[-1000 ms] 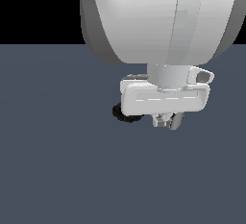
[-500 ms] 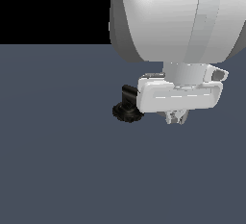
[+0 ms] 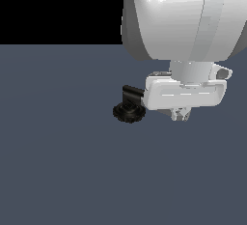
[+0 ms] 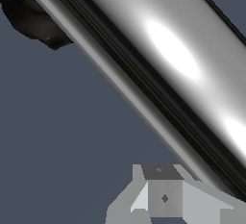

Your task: Turn on the faucet by rotating a designated handle.

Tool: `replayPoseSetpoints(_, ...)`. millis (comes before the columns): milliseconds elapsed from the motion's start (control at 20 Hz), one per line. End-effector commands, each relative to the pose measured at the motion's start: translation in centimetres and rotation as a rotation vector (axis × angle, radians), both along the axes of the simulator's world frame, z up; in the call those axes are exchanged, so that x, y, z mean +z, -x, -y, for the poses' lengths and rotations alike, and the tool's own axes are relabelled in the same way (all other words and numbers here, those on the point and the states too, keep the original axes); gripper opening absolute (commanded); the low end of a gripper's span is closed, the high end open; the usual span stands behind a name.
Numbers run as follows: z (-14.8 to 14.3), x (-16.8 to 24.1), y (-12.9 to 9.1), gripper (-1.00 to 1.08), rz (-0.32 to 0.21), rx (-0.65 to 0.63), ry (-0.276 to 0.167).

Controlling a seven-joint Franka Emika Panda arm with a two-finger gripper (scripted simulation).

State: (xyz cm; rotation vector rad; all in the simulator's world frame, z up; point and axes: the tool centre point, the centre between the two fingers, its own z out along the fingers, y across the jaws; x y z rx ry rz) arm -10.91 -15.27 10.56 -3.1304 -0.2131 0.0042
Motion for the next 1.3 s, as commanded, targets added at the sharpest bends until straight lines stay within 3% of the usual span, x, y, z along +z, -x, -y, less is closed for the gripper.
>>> replayPoseSetpoints(0,0.1,0.0,-1.3,-1.0,0.006,0.012,0.002)
replayPoseSetpoints(1250,5.2,-0.2,-8.3,-1.0,0.004,0.005,0.003)
